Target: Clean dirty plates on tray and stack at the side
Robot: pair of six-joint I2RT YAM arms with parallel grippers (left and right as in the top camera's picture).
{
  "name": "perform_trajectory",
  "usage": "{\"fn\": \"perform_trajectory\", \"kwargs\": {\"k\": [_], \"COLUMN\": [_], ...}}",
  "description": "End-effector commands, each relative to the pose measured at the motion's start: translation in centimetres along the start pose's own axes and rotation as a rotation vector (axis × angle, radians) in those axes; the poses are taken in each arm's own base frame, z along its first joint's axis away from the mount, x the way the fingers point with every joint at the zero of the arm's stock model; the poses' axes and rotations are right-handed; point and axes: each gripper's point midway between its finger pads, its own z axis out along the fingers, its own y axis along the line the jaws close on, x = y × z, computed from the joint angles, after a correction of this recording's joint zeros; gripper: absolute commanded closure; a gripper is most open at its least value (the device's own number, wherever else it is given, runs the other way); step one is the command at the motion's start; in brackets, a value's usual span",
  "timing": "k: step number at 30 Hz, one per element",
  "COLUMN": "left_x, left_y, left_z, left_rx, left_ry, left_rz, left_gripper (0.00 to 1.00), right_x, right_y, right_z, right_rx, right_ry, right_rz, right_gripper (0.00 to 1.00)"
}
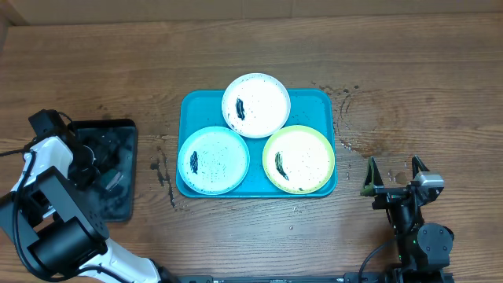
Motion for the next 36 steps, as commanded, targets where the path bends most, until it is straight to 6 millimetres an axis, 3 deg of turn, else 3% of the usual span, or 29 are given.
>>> {"fn": "perform_trajectory", "kwargs": {"k": [1, 4, 8, 9, 10, 11, 22, 23, 25, 27, 28, 32, 33, 34, 35, 36], "left_x": [0.4, 0.4, 0.4, 0.3, 0.2, 0.0, -2.2, -2.3, -2.3, -2.2, -2.1, -1.4, -1.3, -1.0, -0.7, -0.3], "left_y": [1.1, 1.1, 1.1, 1.1, 1.2, 1.4, 1.9, 1.9, 1.9, 1.9, 1.9, 2.1, 2.1, 2.1, 2.1, 2.0], "left_z": [0.9, 0.9, 0.9, 0.9, 0.9, 0.9, 0.8, 0.8, 0.8, 0.8, 0.8, 0.8, 0.8, 0.8, 0.8, 0.9], "left_rx": [-0.04, -0.041, -0.041, -0.044, -0.051, -0.061, -0.104, -0.102, -0.101, -0.102, -0.105, -0.108, -0.11, -0.11, -0.107, -0.097], "left_ry": [0.014, 0.017, 0.016, 0.012, 0.005, -0.006, -0.104, -0.107, -0.106, -0.104, -0.099, -0.071, -0.065, -0.051, -0.039, -0.022], "left_rz": [-0.006, -0.007, -0.007, -0.006, -0.006, -0.006, -0.004, -0.004, -0.004, -0.004, -0.004, -0.005, -0.005, -0.005, -0.005, -0.005], "left_gripper": [0.48, 0.96, 0.96, 0.64, 0.17, 0.0, 0.0, 0.1, 0.38, 0.69, 0.92, 0.96, 0.89, 0.44, 0.09, 0.0], "right_x": [0.1, 0.1, 0.1, 0.1, 0.1, 0.1, 0.1, 0.1, 0.1, 0.1, 0.1, 0.1, 0.1, 0.1, 0.1, 0.1], "right_y": [-0.4, -0.4, -0.4, -0.4, -0.4, -0.4, -0.4, -0.4, -0.4, -0.4, -0.4, -0.4, -0.4, -0.4, -0.4, -0.4], "right_z": [0.0, 0.0, 0.0, 0.0, 0.0, 0.0, 0.0, 0.0, 0.0, 0.0, 0.0, 0.0, 0.0, 0.0, 0.0, 0.0], "right_rx": [0.016, 0.016, 0.016, 0.016, 0.016, 0.016, 0.016, 0.016, 0.016, 0.016, 0.016, 0.016, 0.016, 0.016, 0.016, 0.016], "right_ry": [-0.007, -0.006, -0.007, -0.007, -0.007, -0.006, -0.006, -0.007, -0.007, -0.007, -0.007, -0.007, -0.006, -0.007, -0.006, -0.007], "right_rz": [-0.003, -0.003, -0.003, -0.003, -0.003, -0.003, -0.003, -0.003, -0.003, -0.003, -0.003, -0.003, -0.003, -0.003, -0.003, -0.003], "right_gripper": [0.0, 0.0, 0.0, 0.0, 0.0, 0.0, 0.0, 0.0, 0.0, 0.0, 0.0, 0.0, 0.0, 0.0, 0.0, 0.0]}}
